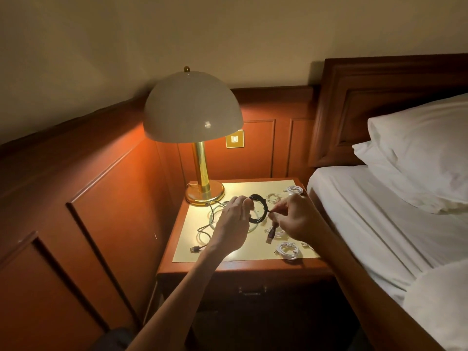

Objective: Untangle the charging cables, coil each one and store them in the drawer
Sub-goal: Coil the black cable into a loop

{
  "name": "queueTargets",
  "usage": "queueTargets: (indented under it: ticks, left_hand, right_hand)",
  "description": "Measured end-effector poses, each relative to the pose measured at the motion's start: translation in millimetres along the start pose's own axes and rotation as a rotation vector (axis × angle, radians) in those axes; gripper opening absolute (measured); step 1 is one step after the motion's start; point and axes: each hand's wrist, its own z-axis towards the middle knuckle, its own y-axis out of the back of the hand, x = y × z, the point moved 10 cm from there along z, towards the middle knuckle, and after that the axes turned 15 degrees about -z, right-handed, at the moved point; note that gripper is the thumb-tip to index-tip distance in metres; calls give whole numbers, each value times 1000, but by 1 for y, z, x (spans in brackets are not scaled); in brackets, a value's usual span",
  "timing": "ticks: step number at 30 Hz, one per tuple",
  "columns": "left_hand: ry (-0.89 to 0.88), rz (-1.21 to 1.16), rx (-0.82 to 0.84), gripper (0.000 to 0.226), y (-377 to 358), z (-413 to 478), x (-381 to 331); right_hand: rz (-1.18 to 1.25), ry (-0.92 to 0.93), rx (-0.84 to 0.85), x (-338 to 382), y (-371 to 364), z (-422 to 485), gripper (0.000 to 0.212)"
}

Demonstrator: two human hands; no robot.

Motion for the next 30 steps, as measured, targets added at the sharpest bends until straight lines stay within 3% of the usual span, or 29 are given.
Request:
queueTargets:
  ticks: [2, 4, 7, 10, 12, 17, 30]
  left_hand:
    - [287, -354, -40, 33, -6, 5, 19]
    - [618, -687, -117, 30, -14, 2, 44]
    - [853, -800, -193, 28, -20, 4, 70]
    - [814, -636, -217, 43, -15, 19, 78]
    - [700, -463, -237, 39, -5, 32, 74]
    - [490, -143, -266, 30, 12, 51, 61]
    - [432, -92, -262, 38, 11, 55, 68]
  right_hand:
    - [31, 20, -58, 5, -5, -1, 17]
    - [200, -28, 24, 1, -24, -1, 14]
    - [487, -174, 147, -4, -52, -2, 16]
    - [711, -274, 222, 3, -73, -5, 23]
    - [800, -274, 257, 11, -79, -6, 29]
    - [689, -225, 207, 17, -76, -5, 30]
    - [541, -195, 184, 22, -67, -20, 30]
